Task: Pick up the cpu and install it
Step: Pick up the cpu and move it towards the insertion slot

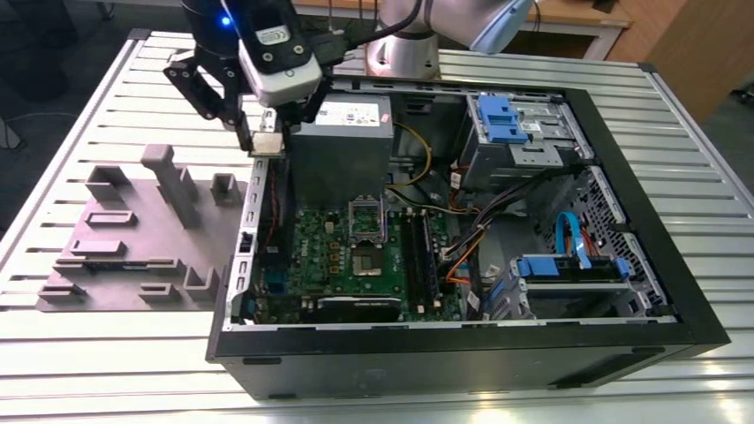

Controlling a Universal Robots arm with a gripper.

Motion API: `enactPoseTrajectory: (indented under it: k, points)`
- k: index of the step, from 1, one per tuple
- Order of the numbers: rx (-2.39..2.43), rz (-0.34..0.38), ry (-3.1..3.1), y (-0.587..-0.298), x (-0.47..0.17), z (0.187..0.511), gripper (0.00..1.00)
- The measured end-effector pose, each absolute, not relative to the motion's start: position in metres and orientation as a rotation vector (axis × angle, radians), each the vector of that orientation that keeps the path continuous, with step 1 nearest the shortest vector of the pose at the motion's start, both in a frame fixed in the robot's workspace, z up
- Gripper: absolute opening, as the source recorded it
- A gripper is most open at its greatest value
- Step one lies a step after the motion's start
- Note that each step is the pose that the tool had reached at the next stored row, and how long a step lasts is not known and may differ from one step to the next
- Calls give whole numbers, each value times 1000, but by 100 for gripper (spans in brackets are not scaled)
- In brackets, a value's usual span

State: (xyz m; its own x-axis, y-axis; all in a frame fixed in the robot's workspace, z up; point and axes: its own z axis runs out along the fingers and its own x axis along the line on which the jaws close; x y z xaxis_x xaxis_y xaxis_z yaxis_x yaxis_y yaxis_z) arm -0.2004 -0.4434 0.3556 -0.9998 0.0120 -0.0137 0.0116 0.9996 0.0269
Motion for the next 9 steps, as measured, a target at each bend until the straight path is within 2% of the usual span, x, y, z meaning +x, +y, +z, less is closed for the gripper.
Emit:
enactPoseTrajectory:
  k: [9]
  points:
    - [18, 42, 3127, -443, -177, 356, 47]
